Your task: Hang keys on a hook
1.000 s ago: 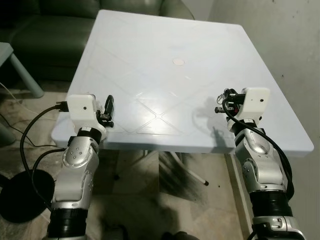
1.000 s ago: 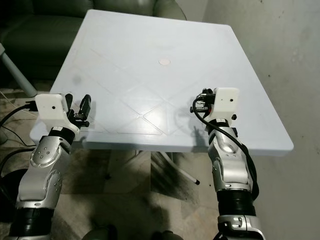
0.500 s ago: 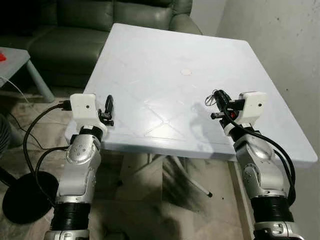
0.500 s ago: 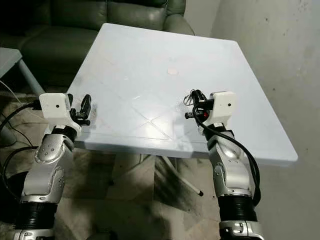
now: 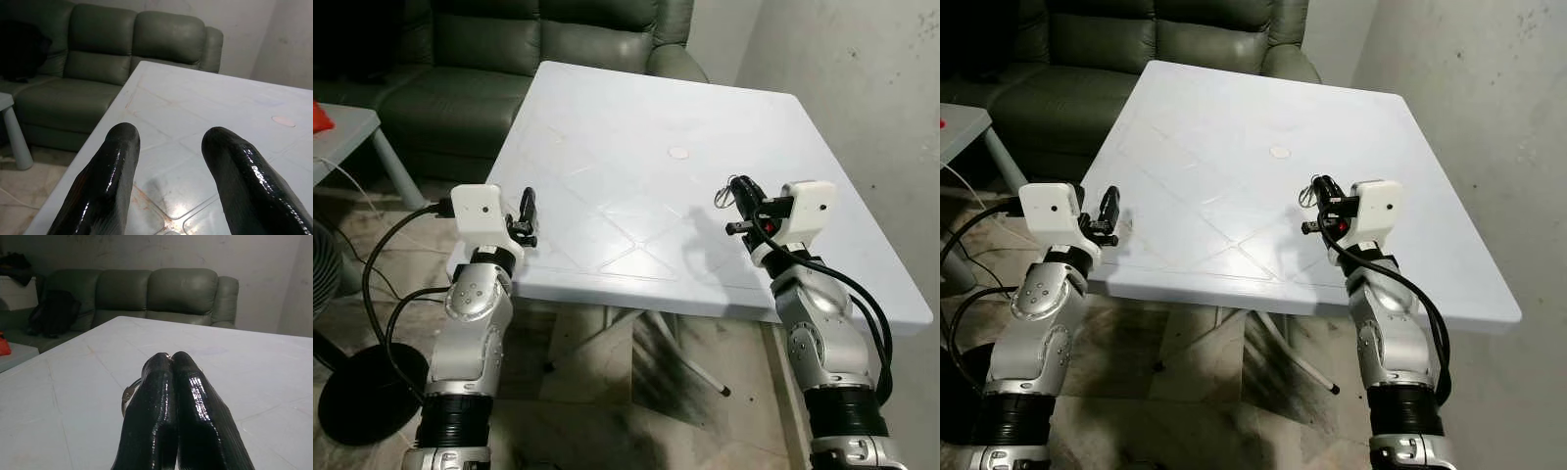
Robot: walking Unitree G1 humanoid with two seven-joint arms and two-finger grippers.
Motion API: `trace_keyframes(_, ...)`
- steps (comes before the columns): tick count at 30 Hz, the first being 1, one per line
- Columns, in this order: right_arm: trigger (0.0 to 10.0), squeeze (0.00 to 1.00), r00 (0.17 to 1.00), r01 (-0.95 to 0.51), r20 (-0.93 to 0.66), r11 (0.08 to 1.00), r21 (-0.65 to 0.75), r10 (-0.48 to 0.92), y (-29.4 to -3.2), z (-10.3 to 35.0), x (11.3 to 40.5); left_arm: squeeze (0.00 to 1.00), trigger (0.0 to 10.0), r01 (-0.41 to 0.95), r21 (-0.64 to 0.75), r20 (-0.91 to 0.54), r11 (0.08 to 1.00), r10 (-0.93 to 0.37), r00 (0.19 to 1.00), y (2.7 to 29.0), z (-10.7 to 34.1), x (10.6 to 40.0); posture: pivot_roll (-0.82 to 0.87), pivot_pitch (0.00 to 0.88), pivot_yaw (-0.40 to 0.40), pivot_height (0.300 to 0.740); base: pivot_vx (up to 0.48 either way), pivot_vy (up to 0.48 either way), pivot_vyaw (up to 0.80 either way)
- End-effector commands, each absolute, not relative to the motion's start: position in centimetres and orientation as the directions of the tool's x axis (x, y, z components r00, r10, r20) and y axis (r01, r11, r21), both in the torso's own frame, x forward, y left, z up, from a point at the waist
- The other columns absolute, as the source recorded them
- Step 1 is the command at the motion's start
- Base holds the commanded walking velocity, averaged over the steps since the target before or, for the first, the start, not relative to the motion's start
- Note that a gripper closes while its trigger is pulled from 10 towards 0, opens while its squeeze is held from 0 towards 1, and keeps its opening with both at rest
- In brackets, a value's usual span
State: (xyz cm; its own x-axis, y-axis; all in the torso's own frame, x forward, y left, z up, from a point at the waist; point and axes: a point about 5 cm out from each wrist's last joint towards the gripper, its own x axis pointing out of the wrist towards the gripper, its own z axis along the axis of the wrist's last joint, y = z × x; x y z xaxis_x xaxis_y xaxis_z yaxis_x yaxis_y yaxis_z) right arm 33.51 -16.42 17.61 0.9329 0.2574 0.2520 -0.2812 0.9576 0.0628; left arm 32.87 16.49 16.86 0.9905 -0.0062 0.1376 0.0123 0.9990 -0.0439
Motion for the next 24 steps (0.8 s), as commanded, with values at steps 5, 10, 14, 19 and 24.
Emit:
trace_keyframes(5,10.0,0.00,0.927,-0.290,0.264,0.956,0.056,0.265,-16.74,17.81,33.22,0.00,10.0,0.019,-0.051,0.146,0.998,-0.011,0.989,16.35,17.12,33.10,0.09,0.006,-0.085,0.740,0.000,0.049,0.00)
trace_keyframes(10,10.0,0.00,0.927,-0.288,0.267,0.956,0.058,0.263,-16.95,17.82,33.10,0.00,10.0,0.022,-0.065,0.139,0.998,-0.013,0.990,16.33,17.04,33.12,0.09,0.009,-0.084,0.740,0.000,0.473,0.00)
trace_keyframes(14,10.0,0.00,0.929,-0.290,0.254,0.955,0.058,0.267,-16.91,17.66,33.05,0.00,10.0,0.017,-0.061,0.137,0.998,-0.009,0.991,16.37,16.99,33.10,0.08,0.010,-0.084,0.740,0.000,0.480,-0.15)
trace_keyframes(19,10.0,0.00,0.929,-0.299,0.244,0.952,0.059,0.277,-16.86,17.56,33.05,0.00,10.0,0.000,-0.065,0.135,0.998,0.009,0.991,16.55,16.95,33.15,0.09,0.009,-0.087,0.740,0.000,0.283,-0.63)
trace_keyframes(24,10.0,0.00,0.929,-0.303,0.242,0.951,0.058,0.281,-16.87,17.58,33.08,0.00,10.0,-0.013,-0.063,0.133,0.998,0.021,0.991,16.65,16.95,33.17,0.09,0.007,-0.092,0.740,0.000,0.000,-0.63)
